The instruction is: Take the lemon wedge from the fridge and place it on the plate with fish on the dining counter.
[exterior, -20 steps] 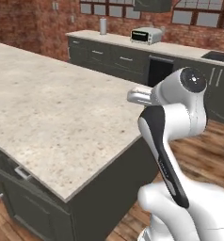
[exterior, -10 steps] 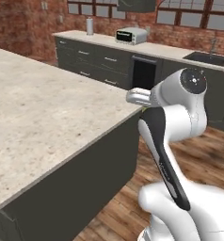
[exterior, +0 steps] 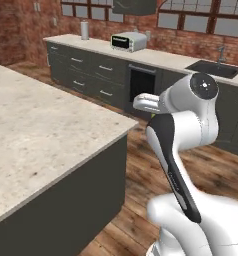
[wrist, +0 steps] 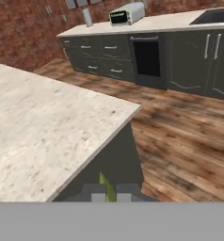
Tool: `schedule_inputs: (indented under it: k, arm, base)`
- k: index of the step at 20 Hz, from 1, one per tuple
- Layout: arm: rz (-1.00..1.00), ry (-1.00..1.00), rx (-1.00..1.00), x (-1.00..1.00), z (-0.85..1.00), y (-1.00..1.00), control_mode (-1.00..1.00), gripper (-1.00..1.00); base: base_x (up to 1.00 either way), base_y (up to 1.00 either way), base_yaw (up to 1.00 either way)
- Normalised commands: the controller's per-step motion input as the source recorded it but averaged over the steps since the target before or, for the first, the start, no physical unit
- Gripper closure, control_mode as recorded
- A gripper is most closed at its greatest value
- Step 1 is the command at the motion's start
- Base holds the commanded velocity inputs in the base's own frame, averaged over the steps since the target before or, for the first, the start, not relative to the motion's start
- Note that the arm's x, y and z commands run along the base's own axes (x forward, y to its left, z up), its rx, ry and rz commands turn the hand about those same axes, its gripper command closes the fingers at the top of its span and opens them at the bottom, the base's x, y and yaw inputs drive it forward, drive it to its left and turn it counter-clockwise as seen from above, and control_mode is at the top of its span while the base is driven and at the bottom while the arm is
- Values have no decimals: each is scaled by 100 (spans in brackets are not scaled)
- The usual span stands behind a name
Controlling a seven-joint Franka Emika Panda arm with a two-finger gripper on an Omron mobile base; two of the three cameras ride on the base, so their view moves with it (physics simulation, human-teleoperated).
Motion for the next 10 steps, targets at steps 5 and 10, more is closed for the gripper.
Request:
schedule_inputs:
  k: [5, 10]
  arm:
    - [0, 0, 0, 0, 0, 0, 100, 100]
    - [0, 0, 0, 0, 0, 0, 100, 100]
  base:
    - [100, -100, 10]
    - [100, -100, 10]
